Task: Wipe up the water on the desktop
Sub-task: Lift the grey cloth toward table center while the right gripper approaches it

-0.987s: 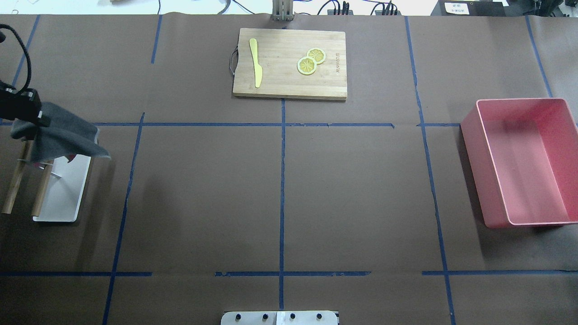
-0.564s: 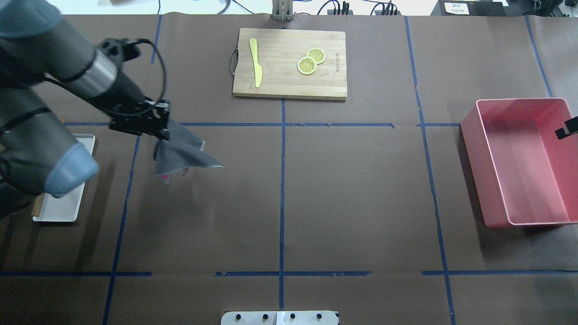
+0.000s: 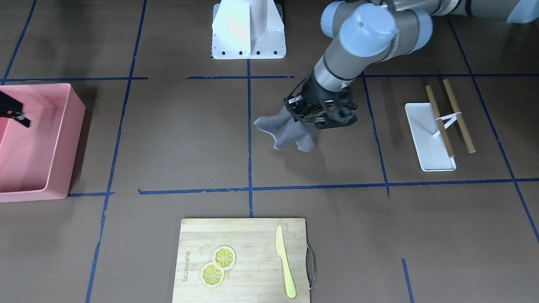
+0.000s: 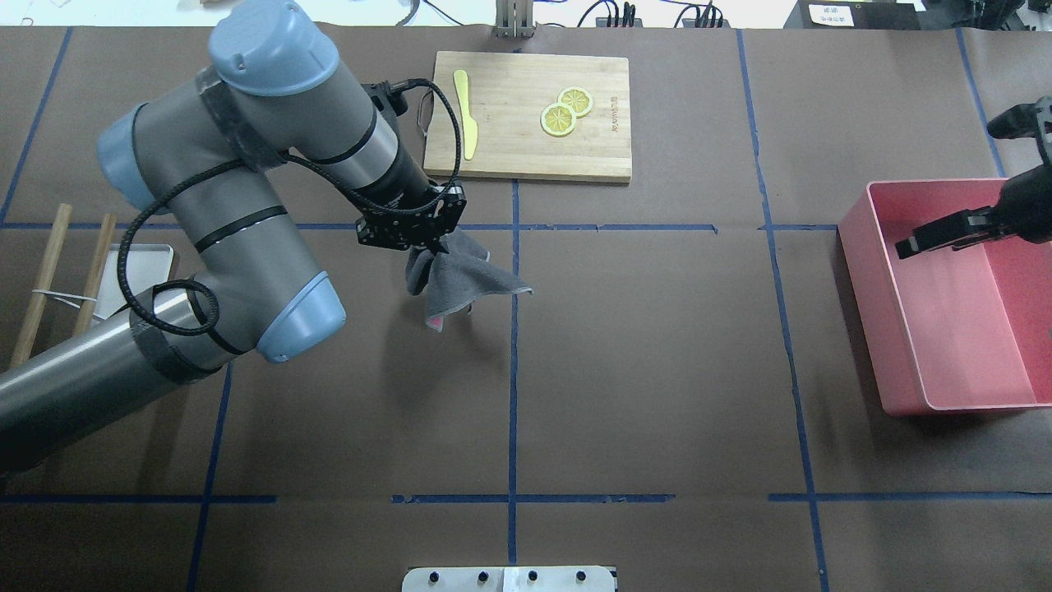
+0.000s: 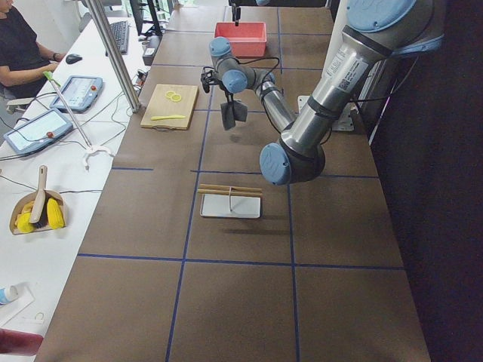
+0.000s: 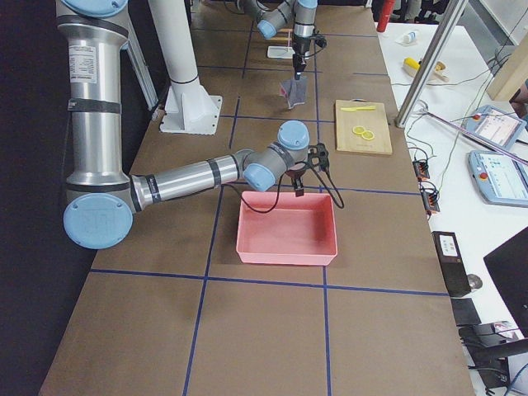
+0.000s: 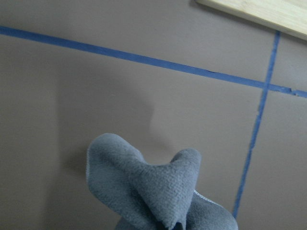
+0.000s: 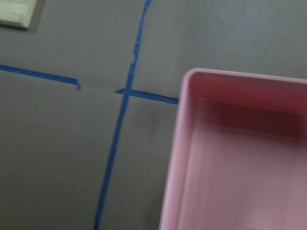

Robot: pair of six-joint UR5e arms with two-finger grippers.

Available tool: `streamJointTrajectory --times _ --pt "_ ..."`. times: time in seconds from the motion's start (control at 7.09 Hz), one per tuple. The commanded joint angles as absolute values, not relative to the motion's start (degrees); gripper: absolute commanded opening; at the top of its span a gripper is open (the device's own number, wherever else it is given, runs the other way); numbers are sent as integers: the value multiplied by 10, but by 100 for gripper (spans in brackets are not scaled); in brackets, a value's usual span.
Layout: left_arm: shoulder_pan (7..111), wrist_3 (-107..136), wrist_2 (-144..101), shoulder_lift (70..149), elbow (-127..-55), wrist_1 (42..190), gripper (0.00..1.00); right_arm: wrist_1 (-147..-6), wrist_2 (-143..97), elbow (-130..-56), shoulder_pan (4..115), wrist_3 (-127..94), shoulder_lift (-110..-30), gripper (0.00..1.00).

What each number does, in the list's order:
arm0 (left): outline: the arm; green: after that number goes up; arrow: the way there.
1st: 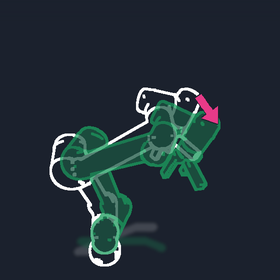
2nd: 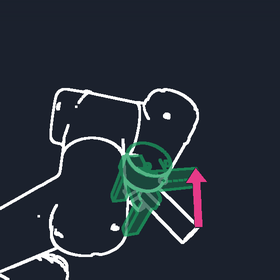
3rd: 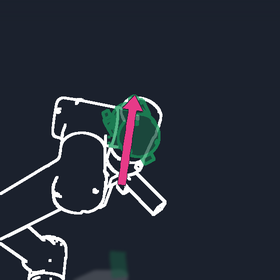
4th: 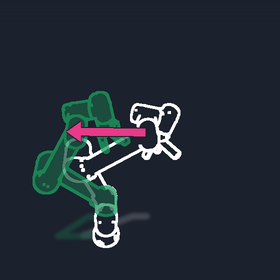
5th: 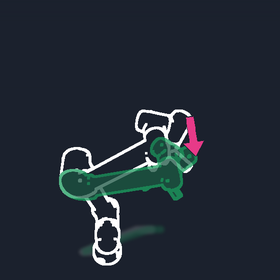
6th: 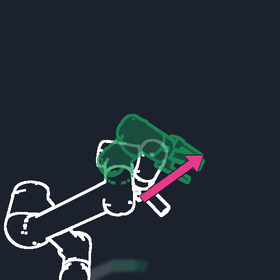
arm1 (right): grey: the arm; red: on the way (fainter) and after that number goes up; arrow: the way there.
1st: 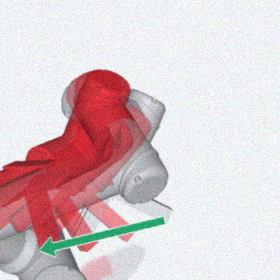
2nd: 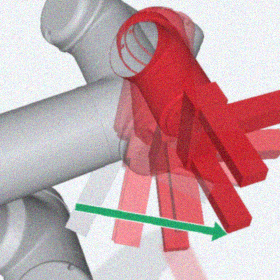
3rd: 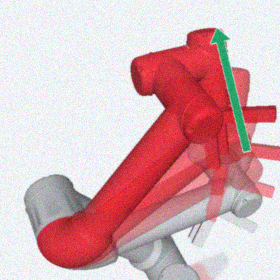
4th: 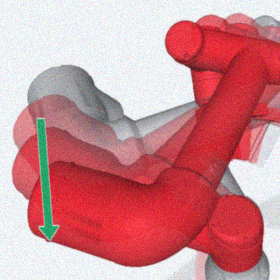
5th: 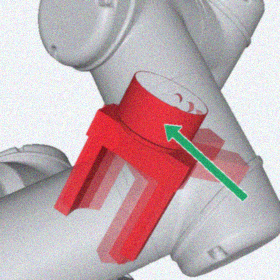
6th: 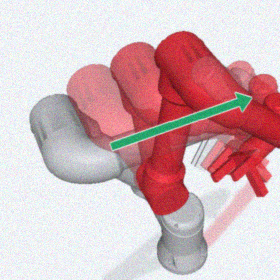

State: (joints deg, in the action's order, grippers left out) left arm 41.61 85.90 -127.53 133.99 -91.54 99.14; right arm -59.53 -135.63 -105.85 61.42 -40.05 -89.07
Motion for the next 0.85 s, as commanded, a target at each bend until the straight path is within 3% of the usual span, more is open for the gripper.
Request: streamJointTrajectory --times 0.0,0.42,0.71 --pt "410 979 -1260 1409 -841 1025 0 -584 -1319 -1096 544 -462 -836 99" --pt "376 1142 -1197 1430 -839 1024 0 -584 -1126 -1138 422 -550 -752 99" --pt "375 1197 -1197 1440 -841 1024 0 -584 -1038 -1150 377 -547 -738 99"
